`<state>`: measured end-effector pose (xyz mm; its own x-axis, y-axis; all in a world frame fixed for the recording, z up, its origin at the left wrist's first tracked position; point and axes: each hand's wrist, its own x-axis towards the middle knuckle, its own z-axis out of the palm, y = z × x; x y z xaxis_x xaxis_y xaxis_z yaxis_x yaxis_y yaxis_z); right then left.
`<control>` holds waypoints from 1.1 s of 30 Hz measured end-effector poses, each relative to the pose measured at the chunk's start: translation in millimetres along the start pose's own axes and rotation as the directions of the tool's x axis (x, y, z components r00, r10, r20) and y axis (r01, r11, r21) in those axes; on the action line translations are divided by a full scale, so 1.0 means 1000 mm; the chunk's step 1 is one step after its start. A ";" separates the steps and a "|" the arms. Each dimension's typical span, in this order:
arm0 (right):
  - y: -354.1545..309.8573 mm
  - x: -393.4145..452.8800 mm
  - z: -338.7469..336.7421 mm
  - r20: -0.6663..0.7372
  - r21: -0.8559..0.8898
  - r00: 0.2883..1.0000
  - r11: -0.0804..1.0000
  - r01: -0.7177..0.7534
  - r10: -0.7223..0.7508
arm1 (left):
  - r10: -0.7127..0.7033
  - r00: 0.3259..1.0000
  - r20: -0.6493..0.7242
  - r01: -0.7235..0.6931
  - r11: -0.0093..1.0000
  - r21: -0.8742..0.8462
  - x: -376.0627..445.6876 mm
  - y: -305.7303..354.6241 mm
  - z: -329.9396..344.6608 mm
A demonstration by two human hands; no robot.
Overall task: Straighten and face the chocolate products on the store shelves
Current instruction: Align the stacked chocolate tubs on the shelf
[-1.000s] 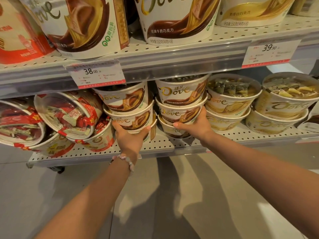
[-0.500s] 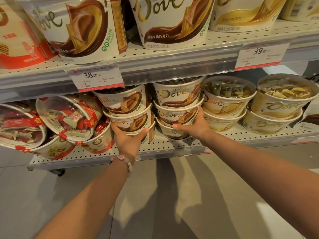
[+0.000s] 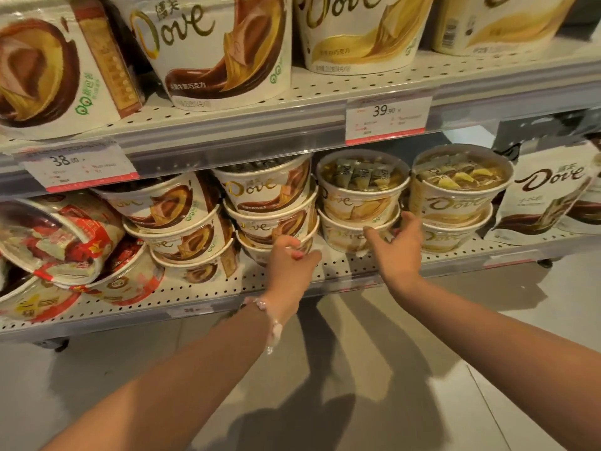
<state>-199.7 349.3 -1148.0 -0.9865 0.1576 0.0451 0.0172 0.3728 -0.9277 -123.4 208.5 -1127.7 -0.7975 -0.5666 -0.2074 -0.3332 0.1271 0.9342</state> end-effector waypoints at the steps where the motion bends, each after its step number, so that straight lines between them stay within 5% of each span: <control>1: 0.002 0.007 -0.004 0.021 0.014 0.999 0.999 -0.036 0.035 | -0.057 0.996 0.066 0.059 0.998 -0.032 0.000 0.006 0.014; 5: 0.009 0.030 -0.010 0.023 0.125 0.986 0.978 -0.167 0.166 | -0.069 0.997 0.037 0.072 0.993 -0.099 0.003 0.017 0.060; 10: 0.009 0.042 -0.006 0.011 0.100 0.980 0.975 -0.199 0.199 | -0.286 0.950 -0.128 0.232 0.916 -0.328 0.029 0.028 0.093; 14: 0.010 0.039 -0.002 0.045 0.144 0.975 0.965 -0.221 0.216 | -0.324 0.927 -0.186 0.275 0.928 -0.250 0.046 0.025 0.104; 24: 0.009 0.049 -0.006 0.086 0.162 0.965 0.953 -0.257 0.246 | -0.306 0.952 -0.001 0.294 0.916 -0.272 0.046 0.019 0.098; 33: 0.010 0.054 -0.010 0.088 0.127 0.964 0.958 -0.259 0.249 | -0.320 0.947 0.010 0.309 0.907 -0.284 0.040 0.014 0.098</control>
<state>-251.1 370.9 -1151.5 -0.9615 0.1642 -0.2202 0.2511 0.1999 -0.9471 -209.2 268.0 -1151.3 -0.6542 -0.5689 -0.4983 -0.4061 -0.2916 0.8661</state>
